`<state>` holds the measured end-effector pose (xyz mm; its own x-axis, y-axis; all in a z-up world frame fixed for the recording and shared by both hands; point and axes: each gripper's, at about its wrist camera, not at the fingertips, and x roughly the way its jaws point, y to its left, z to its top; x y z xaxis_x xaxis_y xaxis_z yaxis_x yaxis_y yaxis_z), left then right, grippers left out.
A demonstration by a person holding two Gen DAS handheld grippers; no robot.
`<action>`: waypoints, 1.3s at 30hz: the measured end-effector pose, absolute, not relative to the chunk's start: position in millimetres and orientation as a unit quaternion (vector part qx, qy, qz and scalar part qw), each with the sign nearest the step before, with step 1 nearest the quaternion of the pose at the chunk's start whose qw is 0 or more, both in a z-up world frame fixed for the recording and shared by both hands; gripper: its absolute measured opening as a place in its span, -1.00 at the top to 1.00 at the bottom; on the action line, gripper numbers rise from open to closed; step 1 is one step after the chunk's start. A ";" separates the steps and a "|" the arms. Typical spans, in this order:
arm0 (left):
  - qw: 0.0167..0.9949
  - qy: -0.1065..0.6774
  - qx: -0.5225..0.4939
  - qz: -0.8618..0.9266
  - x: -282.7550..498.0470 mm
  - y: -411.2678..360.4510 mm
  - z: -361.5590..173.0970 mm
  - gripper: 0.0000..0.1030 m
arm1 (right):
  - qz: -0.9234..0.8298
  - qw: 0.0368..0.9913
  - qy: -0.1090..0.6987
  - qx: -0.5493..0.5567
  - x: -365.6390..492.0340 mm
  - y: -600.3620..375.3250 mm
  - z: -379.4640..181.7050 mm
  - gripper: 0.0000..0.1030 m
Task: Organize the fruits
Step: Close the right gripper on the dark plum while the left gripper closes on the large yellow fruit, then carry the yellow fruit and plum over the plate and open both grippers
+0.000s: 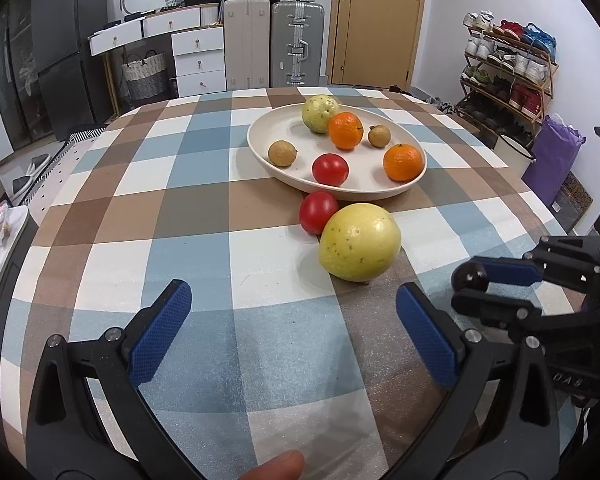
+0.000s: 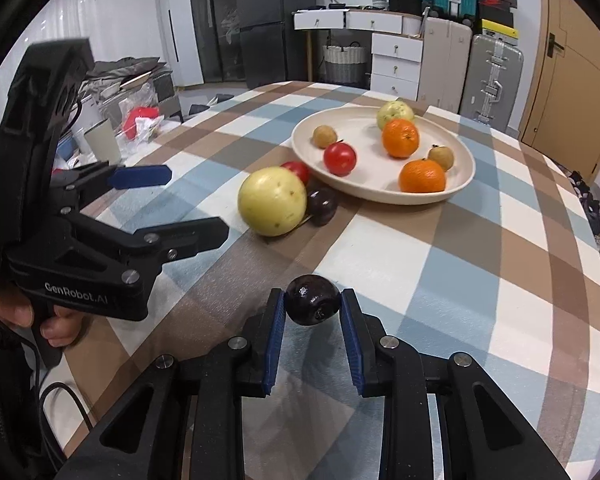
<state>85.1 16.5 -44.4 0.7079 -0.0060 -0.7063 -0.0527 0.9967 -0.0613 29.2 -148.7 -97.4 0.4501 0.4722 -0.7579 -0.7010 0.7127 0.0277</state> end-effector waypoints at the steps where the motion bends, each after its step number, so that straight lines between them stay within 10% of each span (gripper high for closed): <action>1: 0.923 0.382 -0.039 0.012 85.0 16.2 -44.4 -0.98 | 0.348 0.842 0.388 -0.143 29.9 -150.8 -95.8 0.45; 17: 0.919 0.392 -0.045 -0.007 103.5 4.7 -46.7 -0.88 | 0.322 0.863 0.374 -0.110 45.5 -180.9 -78.7 0.45; 26: 0.914 0.401 -0.056 -0.027 126.8 -7.4 -47.7 -0.45 | 0.310 0.867 0.375 -0.102 52.6 -192.8 -77.5 0.45; 30: 0.911 0.407 -0.056 -0.036 130.3 -12.0 -49.8 0.04 | 0.309 0.869 0.374 -0.102 52.9 -194.2 -76.5 0.45; 39: 0.913 0.403 -0.060 -0.040 125.3 -7.4 -46.7 0.05 | 0.307 0.870 0.371 -0.103 52.9 -194.3 -76.0 0.45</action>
<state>125.3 -7.4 -46.7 0.6726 -0.1212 -0.7300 0.0251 0.9897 -0.1411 52.9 -194.3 -76.0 0.5356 0.4581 -0.7095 -0.6106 0.7904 0.0494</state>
